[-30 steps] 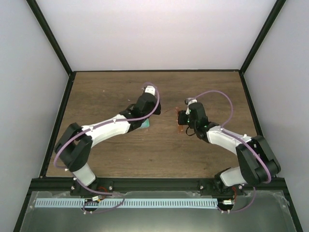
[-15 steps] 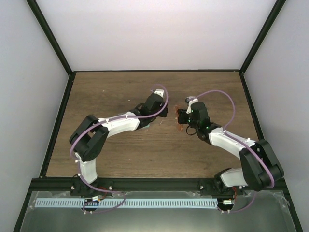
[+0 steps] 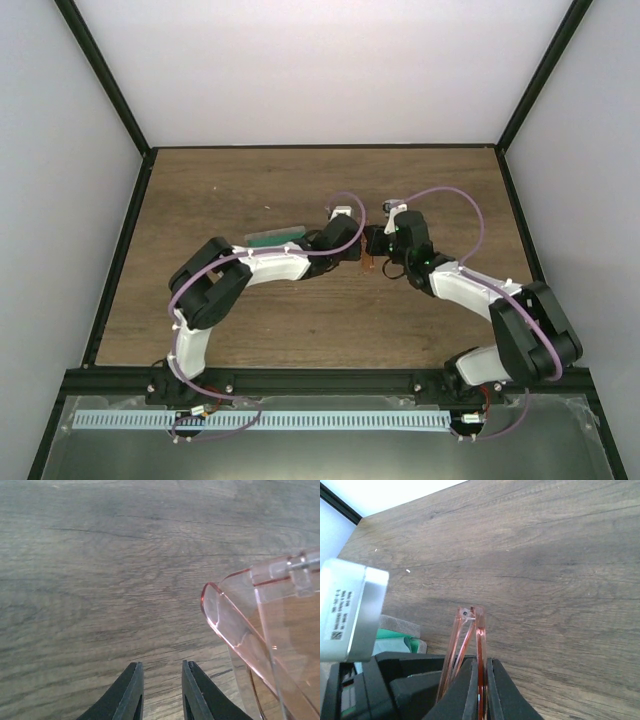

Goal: Organize the sunglasses
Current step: Fold the sunglasses at the center of the board, then place the sunglasses in the sunglasses case.

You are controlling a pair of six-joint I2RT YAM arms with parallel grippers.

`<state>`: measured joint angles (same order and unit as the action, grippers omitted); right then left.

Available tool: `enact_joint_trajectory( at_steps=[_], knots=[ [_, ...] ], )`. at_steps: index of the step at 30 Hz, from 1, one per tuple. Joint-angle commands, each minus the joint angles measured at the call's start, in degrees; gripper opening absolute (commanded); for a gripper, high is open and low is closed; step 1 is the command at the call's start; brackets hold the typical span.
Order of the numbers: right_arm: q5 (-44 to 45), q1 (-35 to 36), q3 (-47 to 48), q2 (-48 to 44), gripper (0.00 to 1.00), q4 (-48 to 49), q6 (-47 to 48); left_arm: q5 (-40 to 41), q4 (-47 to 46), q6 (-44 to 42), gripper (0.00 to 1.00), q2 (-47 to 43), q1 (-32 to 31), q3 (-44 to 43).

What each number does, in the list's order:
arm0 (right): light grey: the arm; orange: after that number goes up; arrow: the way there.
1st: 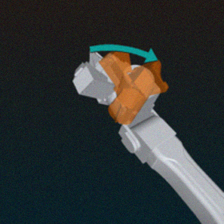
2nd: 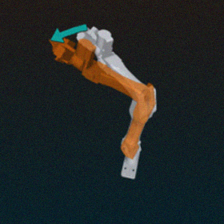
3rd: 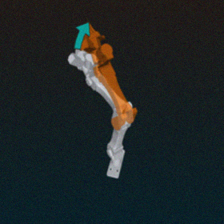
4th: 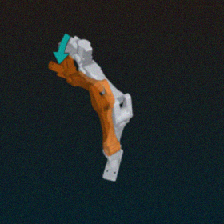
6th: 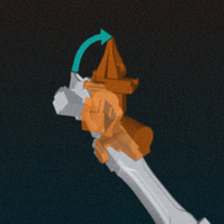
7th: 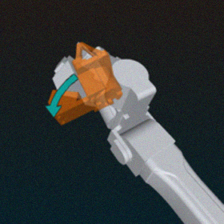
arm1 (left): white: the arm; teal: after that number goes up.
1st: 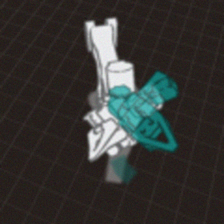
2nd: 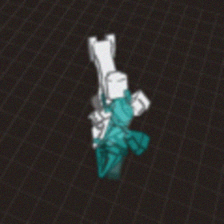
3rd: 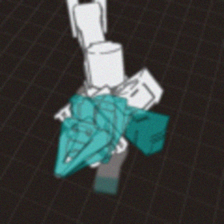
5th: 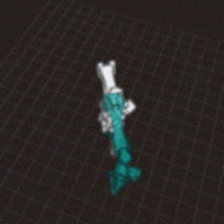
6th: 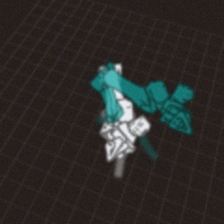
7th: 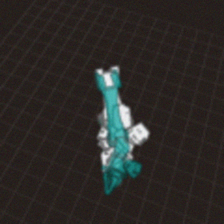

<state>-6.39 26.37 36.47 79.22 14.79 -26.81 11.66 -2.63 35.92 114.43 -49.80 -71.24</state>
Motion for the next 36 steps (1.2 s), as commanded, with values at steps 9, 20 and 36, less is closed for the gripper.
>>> enact_joint_trajectory(
  at_steps=[9, 20, 36],
  knots=[
    [-1.82, 0.08, 2.13, 0.09, 0.01, 1.41, -2.50, 10.73, 3.55, 5.43, 0.28, -5.78, -0.30, 2.40],
    [-29.36, -9.59, -1.46, 0.70, 0.01, 14.15, 0.71, -18.37, -19.71, -2.28, 0.31, -19.51, 14.02, 21.76],
    [-67.50, -13.17, 3.45, 19.33, 0.01, 41.54, -13.14, -41.01, -29.24, -4.07, 0.35, -29.81, 24.31, 28.51]
  ],
)
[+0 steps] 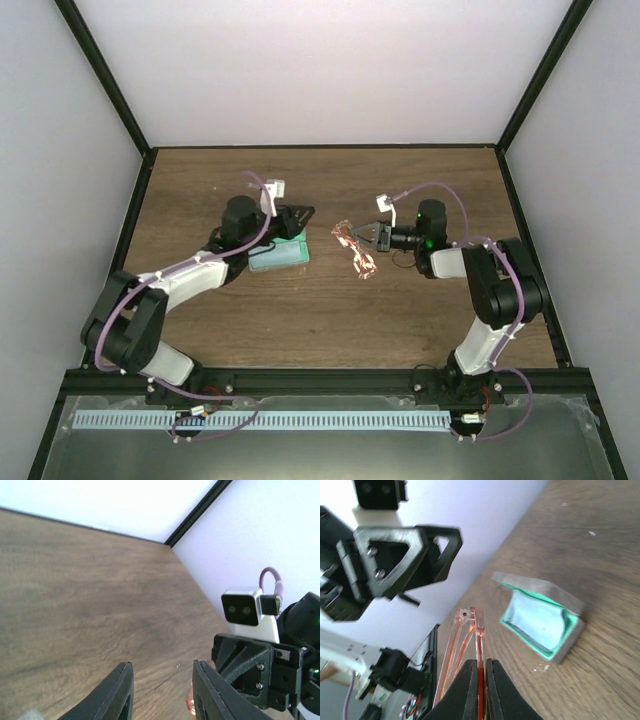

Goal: Organize the sunglasses
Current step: Place the sunglasses in the sunglasses case.

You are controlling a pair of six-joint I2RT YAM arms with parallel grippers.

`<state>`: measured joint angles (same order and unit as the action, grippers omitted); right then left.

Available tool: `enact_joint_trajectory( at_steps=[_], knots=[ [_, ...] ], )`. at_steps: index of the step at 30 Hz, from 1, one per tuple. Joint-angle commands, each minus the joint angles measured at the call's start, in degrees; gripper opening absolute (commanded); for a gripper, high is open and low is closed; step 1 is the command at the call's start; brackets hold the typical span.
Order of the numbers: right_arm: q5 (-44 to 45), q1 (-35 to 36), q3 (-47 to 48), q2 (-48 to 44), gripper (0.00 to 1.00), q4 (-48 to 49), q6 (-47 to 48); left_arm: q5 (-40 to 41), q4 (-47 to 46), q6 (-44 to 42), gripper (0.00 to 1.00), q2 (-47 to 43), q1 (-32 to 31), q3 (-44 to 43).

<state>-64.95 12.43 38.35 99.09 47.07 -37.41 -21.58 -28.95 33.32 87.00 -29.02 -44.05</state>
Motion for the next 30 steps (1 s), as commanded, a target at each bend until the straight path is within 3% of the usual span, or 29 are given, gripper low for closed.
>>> enact_joint_trajectory(
  at_steps=[1, 7, 11, 14, 17, 19, 24, 30],
  knots=[
    [-9.61, 1.17, 1.67, -0.38, 0.01, 9.89, -2.81, -10.22, -2.85, -1.51, 0.35, -2.69, 4.49, 1.40],
    [-12.97, 2.61, 1.80, -0.12, 0.01, 14.42, -4.98, -23.27, -5.87, -5.30, 0.34, -6.17, 5.30, 6.02],
    [-14.24, 7.72, 4.56, -0.46, 0.01, 4.20, 4.80, -26.43, -1.75, -8.73, 0.38, -6.64, 5.69, 5.04],
    [-14.09, 9.89, 5.64, -0.73, 0.01, -1.43, 10.30, -29.54, -0.49, -10.15, 0.47, -6.64, 5.80, 3.65],
    [-14.14, 9.98, 5.89, -0.74, 0.01, -1.91, 10.64, -31.48, -1.55, -10.00, 0.71, -6.85, 6.25, 3.81],
    [-14.23, 10.00, 6.11, -0.36, 0.01, -1.94, 10.61, -34.35, -3.08, -9.26, 0.77, -6.61, 6.80, 4.11],
    [-14.50, 10.02, 7.20, 0.60, 0.01, -1.89, 11.04, -38.61, -7.08, -7.94, 0.77, -5.82, 6.99, 6.34],
    [-15.18, 10.01, 9.04, 1.50, 0.01, -2.27, 10.69, -41.27, -6.42, -10.73, 0.66, -3.63, 5.67, 6.61]
  ],
)
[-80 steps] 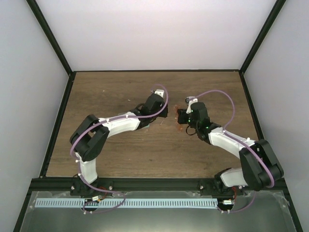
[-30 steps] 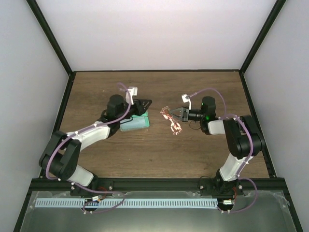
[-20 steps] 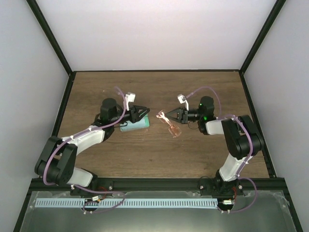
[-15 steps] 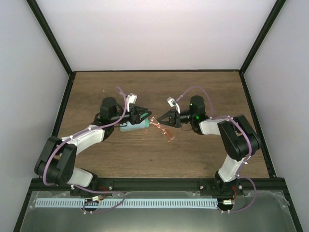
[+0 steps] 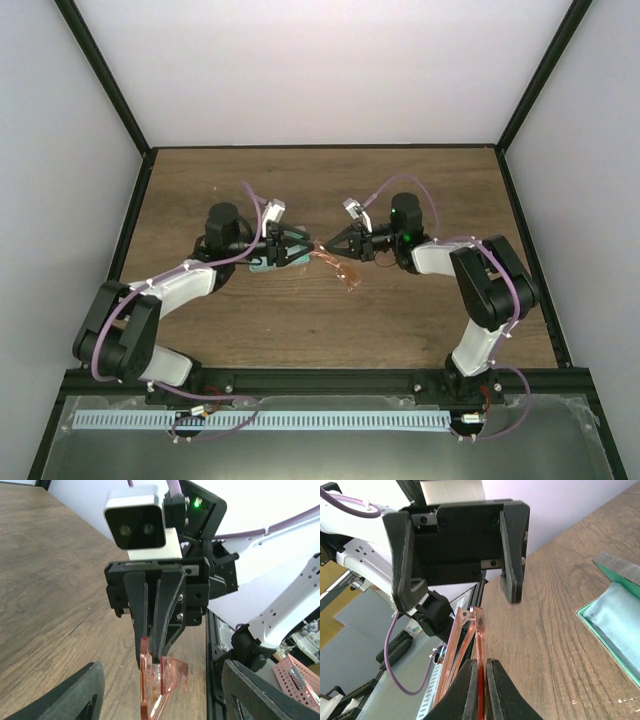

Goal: Organize the sunglasses
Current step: Place the sunglasses in the sunglasses case.

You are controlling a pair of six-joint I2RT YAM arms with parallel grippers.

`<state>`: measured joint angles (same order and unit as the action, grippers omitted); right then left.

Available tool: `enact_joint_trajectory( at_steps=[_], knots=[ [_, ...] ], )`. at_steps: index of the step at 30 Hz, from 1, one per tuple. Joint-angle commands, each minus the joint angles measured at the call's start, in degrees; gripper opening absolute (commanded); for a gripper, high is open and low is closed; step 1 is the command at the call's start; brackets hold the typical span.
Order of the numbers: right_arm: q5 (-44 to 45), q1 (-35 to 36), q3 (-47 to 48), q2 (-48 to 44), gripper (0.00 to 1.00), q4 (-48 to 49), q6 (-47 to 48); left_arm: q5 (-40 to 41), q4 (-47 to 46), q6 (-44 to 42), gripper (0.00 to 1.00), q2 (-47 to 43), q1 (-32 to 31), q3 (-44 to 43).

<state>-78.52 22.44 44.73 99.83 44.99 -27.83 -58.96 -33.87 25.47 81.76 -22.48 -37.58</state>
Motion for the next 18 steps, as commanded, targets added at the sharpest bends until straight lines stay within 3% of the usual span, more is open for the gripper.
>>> enact_joint_trajectory(
  at_steps=[1, 8, 13, 18],
  knots=[
    [-1.52, -0.01, 2.67, 0.72, 0.01, -0.15, 1.08, -3.65, -0.47, -3.63, 0.65, 1.98, -1.10, -0.27],
    [-0.90, 0.04, 3.23, 1.14, 0.01, -0.86, 0.86, -2.87, 0.55, -4.00, 0.56, 3.30, -1.75, -1.22],
    [-0.69, 0.36, 3.60, 1.81, 0.01, -1.05, 0.55, -2.09, 1.49, -4.10, 0.42, 3.58, -2.38, -2.04],
    [-0.49, 0.71, 4.33, 2.41, 0.01, -1.67, 0.49, -2.07, 3.09, -4.71, 0.35, 3.56, -3.36, -2.98]
  ],
)
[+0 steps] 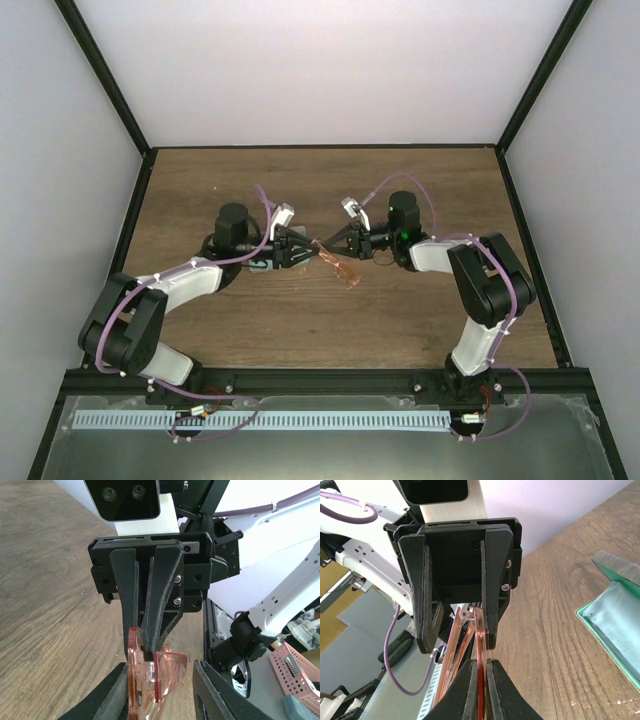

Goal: Organize the sunglasses
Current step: Place the sunglasses in the sunglasses case.

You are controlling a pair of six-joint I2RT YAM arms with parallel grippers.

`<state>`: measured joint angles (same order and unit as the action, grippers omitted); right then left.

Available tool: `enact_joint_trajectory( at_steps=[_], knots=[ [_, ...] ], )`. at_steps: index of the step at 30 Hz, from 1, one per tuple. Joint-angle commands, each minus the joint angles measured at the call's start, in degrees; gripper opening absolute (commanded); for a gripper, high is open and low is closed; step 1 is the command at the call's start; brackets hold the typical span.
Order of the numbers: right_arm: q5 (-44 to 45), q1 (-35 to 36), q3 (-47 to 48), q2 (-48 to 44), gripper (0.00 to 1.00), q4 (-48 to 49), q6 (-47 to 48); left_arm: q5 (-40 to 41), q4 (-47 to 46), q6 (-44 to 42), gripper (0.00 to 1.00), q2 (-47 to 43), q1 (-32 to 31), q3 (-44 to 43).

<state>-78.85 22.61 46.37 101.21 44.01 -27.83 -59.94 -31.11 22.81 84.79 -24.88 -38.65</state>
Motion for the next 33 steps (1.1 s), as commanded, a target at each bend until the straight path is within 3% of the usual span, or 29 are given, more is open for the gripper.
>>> enact_joint_trajectory(
  at_steps=[1, 12, 16, 23, 33],
  knots=[
    [-0.11, 0.53, 2.85, 1.09, 0.01, -0.76, 0.36, -1.11, 0.93, -2.40, 0.33, 0.54, -1.15, -2.13],
    [0.24, 0.53, 3.18, 1.27, 0.01, -1.38, 0.41, 0.94, 1.91, -2.35, 0.16, 1.41, -1.30, -2.49],
    [0.25, 0.59, 3.20, 1.18, 0.02, -1.83, 0.56, 1.05, 1.90, -2.12, 0.15, 1.86, -1.30, -2.79],
    [1.59, 0.51, 4.07, 1.28, 0.26, -3.29, 0.66, 2.16, 1.96, -1.46, 0.15, 2.29, -1.29, -3.09],
    [11.11, -1.42, 4.35, 1.30, 0.30, -5.00, -3.47, 4.19, 2.01, -0.53, 0.13, 2.58, -1.01, -2.83]
  ],
)
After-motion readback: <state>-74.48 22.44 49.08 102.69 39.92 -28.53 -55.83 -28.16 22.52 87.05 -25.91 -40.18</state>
